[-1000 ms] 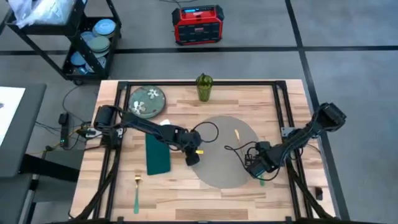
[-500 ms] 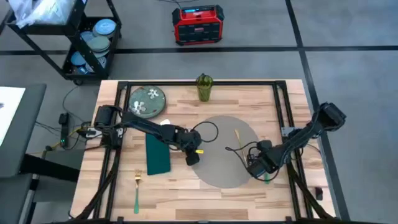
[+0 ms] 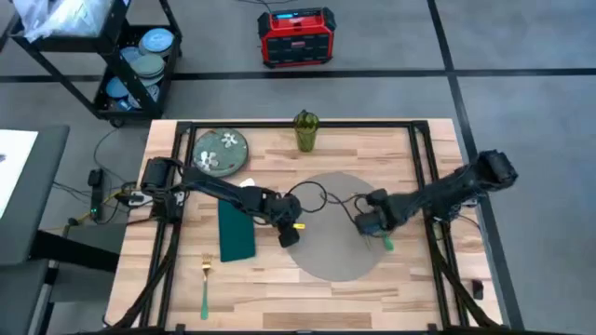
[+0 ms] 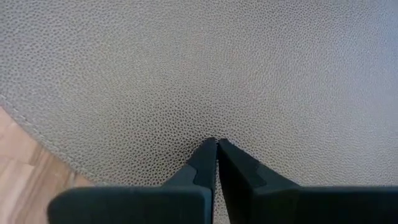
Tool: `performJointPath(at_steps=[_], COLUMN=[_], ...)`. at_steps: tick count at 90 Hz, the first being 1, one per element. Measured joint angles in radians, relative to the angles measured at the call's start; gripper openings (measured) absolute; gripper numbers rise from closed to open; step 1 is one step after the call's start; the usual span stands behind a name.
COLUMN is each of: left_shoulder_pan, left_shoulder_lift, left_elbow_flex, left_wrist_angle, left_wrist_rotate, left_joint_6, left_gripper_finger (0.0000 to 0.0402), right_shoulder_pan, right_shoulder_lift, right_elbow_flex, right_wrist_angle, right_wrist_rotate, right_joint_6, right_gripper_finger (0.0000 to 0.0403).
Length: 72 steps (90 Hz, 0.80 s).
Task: Set table place
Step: Move the green spoon to the right of the gold knife
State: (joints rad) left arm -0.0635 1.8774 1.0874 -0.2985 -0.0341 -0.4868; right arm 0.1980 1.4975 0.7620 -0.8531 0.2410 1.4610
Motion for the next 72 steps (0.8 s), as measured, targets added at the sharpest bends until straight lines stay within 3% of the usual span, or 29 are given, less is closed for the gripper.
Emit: performJointPath(at_steps=[24,72], left_shoulder_pan=[0.000,0.000], left_shoulder_lift=[0.000,0.001], left_elbow_flex=[0.000,0.000], left_wrist_angle=[0.000,0.003], left_wrist_rotate=[0.000,-0.050], left_joint_6=[-0.024,-0.101], left_gripper_finger=[0.0000,0.0000], right_shoulder_pan=[-0.141,-0.138], right_shoulder_lift=[0.000,-0.001], right_elbow_flex=[0.000,0.001], right_wrist_angle=[0.051,0.053], right_wrist_rotate=[0.019,-0.015], right_joint_6=[-0.178,-0.181], right_gripper_finger=[0.0000,0.0000])
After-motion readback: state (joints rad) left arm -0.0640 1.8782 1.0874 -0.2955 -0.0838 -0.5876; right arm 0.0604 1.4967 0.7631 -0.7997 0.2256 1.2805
